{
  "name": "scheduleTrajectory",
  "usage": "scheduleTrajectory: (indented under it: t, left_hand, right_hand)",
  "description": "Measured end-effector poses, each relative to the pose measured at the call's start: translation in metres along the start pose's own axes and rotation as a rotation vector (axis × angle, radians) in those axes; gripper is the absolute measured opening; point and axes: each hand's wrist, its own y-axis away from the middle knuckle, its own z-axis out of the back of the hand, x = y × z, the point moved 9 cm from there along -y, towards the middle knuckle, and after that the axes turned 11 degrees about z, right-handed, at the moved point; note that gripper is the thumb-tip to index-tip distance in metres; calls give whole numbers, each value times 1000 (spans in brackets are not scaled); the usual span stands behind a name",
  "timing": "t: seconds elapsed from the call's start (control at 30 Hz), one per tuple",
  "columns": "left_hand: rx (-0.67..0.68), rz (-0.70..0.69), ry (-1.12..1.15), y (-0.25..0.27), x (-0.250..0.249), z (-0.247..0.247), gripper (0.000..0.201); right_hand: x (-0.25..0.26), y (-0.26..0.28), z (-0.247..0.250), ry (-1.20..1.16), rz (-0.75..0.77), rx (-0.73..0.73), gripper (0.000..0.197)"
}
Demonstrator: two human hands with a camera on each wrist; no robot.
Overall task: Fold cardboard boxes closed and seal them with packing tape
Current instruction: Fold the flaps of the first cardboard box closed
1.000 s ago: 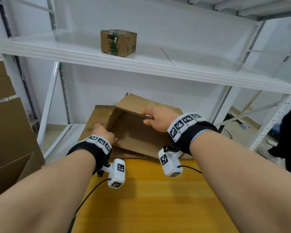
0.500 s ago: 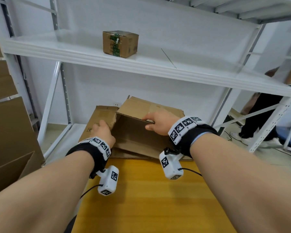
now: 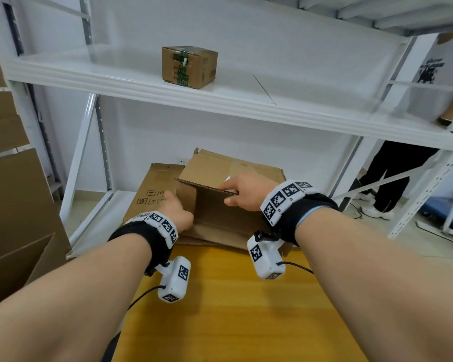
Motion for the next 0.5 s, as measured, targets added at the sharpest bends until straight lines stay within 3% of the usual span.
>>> scheduleTrajectory:
  t: [0.07, 0.2, 0.33, 0.5]
  left_hand:
    - [-12, -18, 125, -4, 0, 6, 51]
    - [-286, -161, 282, -4, -3, 49, 77]
    - [-269, -441, 192, 6, -26, 64, 99]
    - [-263, -598, -118, 14, -48, 58, 63]
  right_hand:
    - [2, -2, 0, -17, 5, -8, 51]
    - [-1, -3, 4, -40, 3, -36, 51]
    - [-2, -3, -1, -43, 1, -11, 51]
    - [1, -5, -4, -25, 15, -1, 51]
